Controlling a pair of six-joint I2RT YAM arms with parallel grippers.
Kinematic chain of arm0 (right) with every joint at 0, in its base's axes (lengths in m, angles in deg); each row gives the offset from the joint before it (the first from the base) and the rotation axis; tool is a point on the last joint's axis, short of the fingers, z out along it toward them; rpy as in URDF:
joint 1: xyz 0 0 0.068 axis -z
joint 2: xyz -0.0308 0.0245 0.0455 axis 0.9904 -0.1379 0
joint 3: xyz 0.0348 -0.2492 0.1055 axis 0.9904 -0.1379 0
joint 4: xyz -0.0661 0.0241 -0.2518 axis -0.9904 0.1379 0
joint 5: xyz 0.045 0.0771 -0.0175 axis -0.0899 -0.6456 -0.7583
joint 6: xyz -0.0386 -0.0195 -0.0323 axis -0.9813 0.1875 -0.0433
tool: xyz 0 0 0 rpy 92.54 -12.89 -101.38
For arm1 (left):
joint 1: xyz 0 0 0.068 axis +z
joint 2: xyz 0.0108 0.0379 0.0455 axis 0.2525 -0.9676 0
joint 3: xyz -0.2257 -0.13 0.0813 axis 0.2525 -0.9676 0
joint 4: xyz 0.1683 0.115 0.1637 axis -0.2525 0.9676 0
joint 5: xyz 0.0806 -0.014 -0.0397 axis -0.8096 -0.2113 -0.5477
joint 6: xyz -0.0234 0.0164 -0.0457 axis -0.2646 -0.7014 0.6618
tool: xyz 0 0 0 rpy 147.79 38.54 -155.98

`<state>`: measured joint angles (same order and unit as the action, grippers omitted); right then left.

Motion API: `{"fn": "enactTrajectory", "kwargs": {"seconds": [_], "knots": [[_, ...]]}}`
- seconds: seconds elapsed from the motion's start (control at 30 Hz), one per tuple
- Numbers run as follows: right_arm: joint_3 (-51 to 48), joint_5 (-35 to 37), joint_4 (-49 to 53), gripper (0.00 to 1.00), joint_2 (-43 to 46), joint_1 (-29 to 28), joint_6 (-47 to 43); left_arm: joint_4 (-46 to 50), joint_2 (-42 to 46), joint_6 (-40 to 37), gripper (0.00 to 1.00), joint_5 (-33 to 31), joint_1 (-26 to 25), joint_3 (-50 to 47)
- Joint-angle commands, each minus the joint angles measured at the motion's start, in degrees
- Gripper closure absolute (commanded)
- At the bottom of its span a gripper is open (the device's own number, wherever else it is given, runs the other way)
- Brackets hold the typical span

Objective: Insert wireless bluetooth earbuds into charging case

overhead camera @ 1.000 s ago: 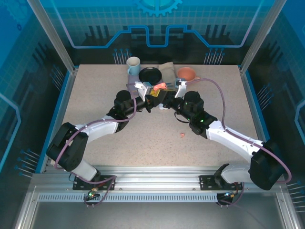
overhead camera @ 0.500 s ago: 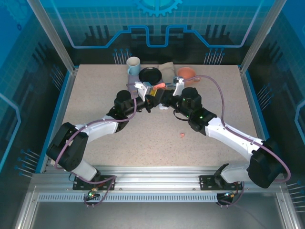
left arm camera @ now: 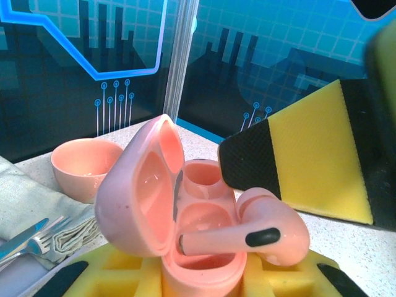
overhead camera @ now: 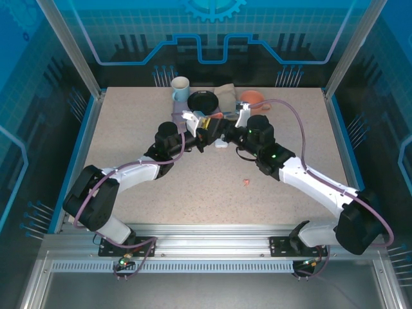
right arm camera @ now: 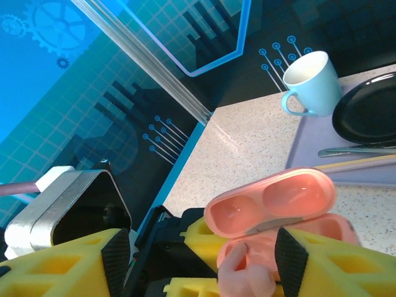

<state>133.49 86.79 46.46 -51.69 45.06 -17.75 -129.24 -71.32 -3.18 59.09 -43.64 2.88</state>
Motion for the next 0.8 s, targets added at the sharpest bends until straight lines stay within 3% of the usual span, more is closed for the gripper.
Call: {"fn": "enactTrajectory", "kwargs": {"seconds": [0.0,0.5,0.77], "knots": [[1.7,0.2,5.1,0.32,2.1,1.1,-0.2,-4.5,2.0,0.4,1.0,1.3,-0.6,-0.5],[5.8,-3.8,15.7,0.31,5.4,1.5,1.9,-4.6,2.6,0.3,1.0,1.0,-0.6,-0.7],[6.4,-5.8,13.7,0.31,3.5,0.8,3.8,-5.0,2.2,0.8,1.0,1.1,-0.5,-0.4]]}}
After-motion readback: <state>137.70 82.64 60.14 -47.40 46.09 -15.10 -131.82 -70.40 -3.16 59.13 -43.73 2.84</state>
